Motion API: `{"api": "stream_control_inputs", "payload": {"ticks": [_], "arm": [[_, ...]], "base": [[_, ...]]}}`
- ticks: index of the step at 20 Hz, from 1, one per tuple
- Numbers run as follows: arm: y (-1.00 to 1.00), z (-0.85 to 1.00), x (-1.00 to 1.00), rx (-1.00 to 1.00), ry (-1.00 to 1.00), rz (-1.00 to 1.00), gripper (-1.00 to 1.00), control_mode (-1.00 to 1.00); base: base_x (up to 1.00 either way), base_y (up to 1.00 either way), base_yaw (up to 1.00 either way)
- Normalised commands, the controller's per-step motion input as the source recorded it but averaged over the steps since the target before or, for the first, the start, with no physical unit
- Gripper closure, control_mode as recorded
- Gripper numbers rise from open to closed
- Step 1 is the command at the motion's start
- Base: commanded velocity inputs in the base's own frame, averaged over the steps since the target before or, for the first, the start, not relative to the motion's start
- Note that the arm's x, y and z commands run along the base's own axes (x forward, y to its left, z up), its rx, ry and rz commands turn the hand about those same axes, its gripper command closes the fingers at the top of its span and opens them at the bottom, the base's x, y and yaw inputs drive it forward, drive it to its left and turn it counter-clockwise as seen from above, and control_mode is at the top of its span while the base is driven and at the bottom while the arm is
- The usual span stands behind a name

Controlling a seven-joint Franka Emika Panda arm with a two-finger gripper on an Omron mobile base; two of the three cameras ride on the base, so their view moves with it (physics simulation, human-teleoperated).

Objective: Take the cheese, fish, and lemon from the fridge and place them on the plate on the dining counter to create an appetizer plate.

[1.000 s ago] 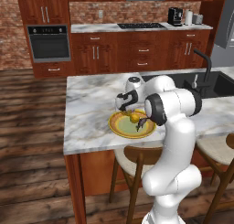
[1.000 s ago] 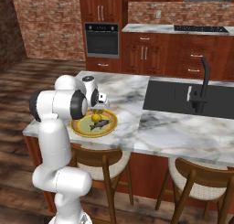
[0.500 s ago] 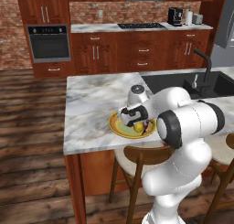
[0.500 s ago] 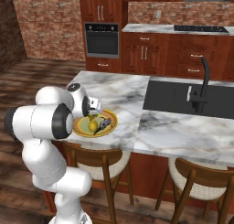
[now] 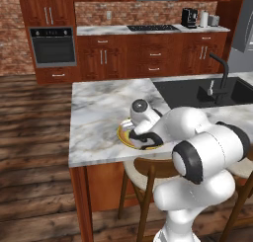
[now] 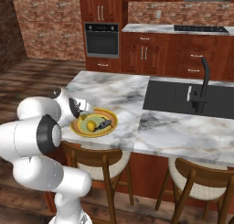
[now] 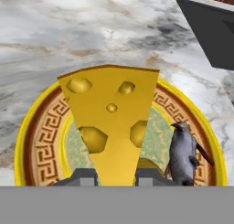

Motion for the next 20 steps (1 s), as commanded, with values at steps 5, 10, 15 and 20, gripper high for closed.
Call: {"api": "stream_control_inputs", "payload": {"ticks": [5, 10, 15, 20], "arm": [[0.00, 0.94, 0.12, 0.00, 0.14, -0.03, -1.00, -1.00], [0.00, 0.56, 0.00, 0.00, 0.25, -0.03, -1.00, -1.00], [0.00, 0.05, 0.12, 0.00, 0.19, -0.01, -1.00, -1.00], [0.00, 0.31, -0.52, 0.00, 0.02, 0.00, -1.00, -1.00]], "base": [[0.00, 0.00, 0.00], [0.00, 0.00, 0.00], [0.00, 0.00, 0.00], [0.00, 0.00, 0.00]]}}
